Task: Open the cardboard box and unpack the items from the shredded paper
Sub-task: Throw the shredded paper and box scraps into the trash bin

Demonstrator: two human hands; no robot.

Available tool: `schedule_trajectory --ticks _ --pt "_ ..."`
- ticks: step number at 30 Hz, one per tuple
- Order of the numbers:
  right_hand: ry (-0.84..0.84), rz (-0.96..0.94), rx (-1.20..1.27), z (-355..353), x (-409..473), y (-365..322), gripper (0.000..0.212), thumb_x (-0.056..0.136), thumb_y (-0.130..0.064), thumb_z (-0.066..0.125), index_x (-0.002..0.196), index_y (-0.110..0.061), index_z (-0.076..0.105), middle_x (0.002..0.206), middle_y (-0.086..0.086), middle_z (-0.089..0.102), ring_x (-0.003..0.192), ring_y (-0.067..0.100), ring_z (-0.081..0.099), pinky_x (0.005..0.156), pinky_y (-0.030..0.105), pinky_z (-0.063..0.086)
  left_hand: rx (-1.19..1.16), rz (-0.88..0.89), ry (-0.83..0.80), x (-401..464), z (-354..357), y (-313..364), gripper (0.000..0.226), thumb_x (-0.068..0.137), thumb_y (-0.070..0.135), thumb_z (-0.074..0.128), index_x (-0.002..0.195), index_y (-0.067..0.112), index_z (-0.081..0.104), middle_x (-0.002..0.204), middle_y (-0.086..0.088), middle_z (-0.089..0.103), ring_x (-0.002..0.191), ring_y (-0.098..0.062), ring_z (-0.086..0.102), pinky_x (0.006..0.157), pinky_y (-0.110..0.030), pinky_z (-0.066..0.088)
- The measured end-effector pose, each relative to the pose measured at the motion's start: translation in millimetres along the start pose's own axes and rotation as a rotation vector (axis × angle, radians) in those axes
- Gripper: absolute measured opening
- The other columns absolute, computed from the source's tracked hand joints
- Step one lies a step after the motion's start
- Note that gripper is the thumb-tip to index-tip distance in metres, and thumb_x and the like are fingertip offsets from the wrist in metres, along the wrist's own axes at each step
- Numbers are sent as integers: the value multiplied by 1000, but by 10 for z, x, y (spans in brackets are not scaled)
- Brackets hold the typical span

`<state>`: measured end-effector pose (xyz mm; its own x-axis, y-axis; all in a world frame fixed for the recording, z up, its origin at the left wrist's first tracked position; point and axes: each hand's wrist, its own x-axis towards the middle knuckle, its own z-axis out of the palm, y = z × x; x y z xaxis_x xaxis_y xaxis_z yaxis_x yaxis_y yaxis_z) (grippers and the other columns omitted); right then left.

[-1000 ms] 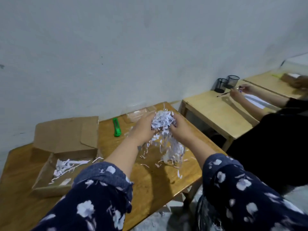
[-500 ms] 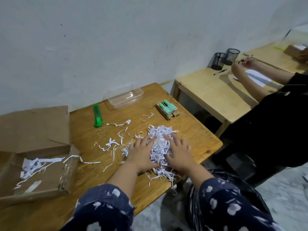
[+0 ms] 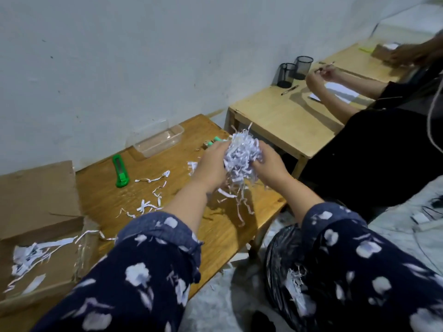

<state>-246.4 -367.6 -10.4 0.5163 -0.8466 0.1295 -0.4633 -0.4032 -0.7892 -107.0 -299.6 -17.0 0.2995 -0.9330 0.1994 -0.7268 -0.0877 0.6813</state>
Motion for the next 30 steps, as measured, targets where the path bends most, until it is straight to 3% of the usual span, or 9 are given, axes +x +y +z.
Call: schedule_trajectory --ticks 3,8,12,17,21,26,28,30 --pt "117 37 -13 -439 -134 173 37 85 -4 55 121 -15 59 119 8 62 109 20 55 85 25 38 8 93 -44 167 270 376 65 77 2 74 136 11 50 132 -10 53 122 -25 49 101 -23 32" --pt "231 174 -116 -1099 -616 758 35 84 -4 56 118 -9 58 115 14 61 106 24 55 81 27 39 -27 176 -218 220 1192 869 66 77 6 73 137 17 49 129 -11 52 120 -29 51 101 -43 44" --pt "271 351 -122 -1407 -1082 1424 38 83 -1 54 119 -12 57 113 13 58 105 27 55 82 27 39 -103 228 -362 24 1976 1208 63 78 15 76 135 16 50 122 -9 53 115 -27 52 96 -41 45" --pt "266 572 -111 -1490 -1572 2282 48 81 1 49 126 -15 53 119 13 56 110 26 51 84 24 35 -118 194 -564 -244 2859 1330 70 76 2 73 139 15 46 124 -6 51 120 -23 48 101 -36 41" --pt "236 658 -38 -1291 -1865 2990 47 77 3 50 121 -11 58 117 13 61 110 26 53 83 22 35 -81 108 -703 -465 3589 1096 74 71 6 77 139 13 47 128 -9 52 123 -26 47 104 -41 40" --pt "140 769 81 -695 -2256 4111 22 78 -7 56 96 -13 66 88 4 70 81 19 63 71 32 48 50 -6 -867 -849 4667 351 80 73 11 74 144 18 38 139 -6 45 129 -25 41 106 -42 38" --pt "87 841 96 -450 -2422 4435 25 76 -7 59 98 -15 67 92 4 70 87 20 64 72 28 48 92 -49 -942 -993 4910 87 83 73 16 73 145 24 34 143 -3 42 132 -25 39 107 -41 37" --pt "20 940 115 -143 -2610 4824 37 77 -14 62 113 -18 64 107 6 67 101 23 63 76 22 46 122 -94 -1008 -1183 5210 -194 86 71 21 73 146 26 32 148 -2 38 135 -24 37 109 -41 35"
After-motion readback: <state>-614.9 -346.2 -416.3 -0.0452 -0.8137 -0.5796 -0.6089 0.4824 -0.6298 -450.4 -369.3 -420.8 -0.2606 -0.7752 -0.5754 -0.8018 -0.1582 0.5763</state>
